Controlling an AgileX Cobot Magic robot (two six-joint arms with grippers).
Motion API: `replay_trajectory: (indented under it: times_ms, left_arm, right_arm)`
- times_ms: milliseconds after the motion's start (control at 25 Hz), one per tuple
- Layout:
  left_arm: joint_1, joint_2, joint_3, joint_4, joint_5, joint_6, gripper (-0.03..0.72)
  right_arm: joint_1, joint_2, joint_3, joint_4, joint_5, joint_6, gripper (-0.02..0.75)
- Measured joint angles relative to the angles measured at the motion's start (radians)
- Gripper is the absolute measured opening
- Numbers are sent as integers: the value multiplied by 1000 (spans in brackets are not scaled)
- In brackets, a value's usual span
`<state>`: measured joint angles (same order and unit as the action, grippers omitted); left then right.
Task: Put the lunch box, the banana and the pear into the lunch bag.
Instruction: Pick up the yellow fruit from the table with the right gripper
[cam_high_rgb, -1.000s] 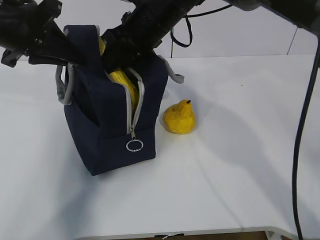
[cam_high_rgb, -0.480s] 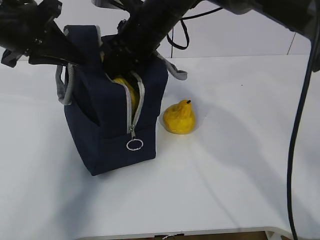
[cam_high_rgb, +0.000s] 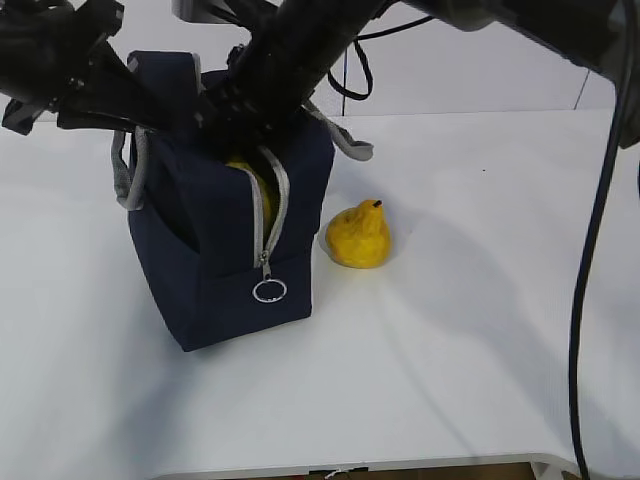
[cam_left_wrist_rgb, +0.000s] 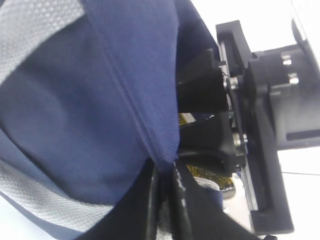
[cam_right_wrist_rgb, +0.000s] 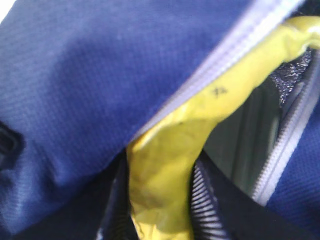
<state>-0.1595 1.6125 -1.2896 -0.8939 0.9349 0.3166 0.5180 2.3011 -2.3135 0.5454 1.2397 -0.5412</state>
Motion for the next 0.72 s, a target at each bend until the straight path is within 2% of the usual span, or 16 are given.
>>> replay_trajectory:
  times_ms: [600, 720]
  left_arm:
    - [0, 0, 0, 0, 1, 0, -2]
    - [0, 0, 0, 2, 1, 0, -2]
  right_arm:
    - [17, 0, 0, -22, 0, 0, 271]
    - [17, 0, 0, -22, 0, 4, 292]
